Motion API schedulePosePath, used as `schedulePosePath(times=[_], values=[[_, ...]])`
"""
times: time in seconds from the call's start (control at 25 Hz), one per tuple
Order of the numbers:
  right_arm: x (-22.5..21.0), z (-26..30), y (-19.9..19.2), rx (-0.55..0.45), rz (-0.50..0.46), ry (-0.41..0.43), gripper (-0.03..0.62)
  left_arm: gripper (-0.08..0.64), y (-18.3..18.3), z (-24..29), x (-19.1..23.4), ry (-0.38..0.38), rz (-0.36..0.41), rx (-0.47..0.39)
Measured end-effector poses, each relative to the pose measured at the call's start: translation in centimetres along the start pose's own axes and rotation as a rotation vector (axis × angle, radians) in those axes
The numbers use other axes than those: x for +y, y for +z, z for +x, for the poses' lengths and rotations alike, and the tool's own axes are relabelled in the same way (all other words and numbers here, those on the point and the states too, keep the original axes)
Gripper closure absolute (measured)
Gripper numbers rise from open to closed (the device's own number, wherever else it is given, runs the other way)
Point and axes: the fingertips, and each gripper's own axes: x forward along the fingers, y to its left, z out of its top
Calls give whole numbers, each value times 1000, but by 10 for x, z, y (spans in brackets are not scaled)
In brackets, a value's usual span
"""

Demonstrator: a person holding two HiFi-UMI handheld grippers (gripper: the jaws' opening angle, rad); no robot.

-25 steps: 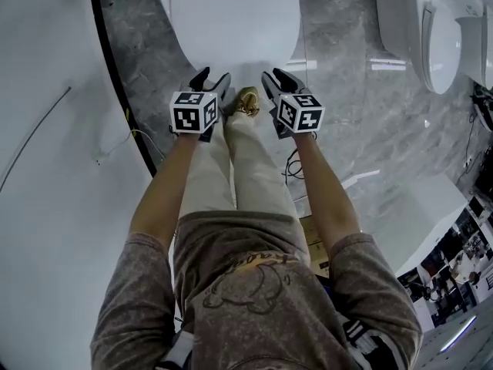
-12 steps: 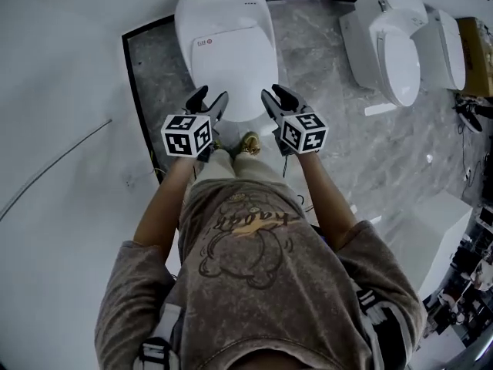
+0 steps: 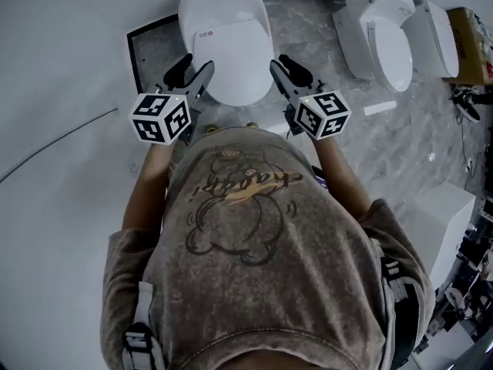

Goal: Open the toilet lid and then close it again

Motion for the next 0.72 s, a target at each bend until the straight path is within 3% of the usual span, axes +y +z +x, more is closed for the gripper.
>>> schedulePosePath(times=[0.24,0.44,0.6,0.72], values=[[12,-23,24,-96,-52,-11,554,540,29,-25,-6,30,-8,-126],[16,-29,25,-171,-104,-55,565,551,28,-31,-13,3,45,-186],[16,-27,16,-173,-80,-69,565,551,17,-37,-2,57,96,-212],[15,-22,-3,-170,-74,-81,565,551,-8,-38,12,81,79,-218]])
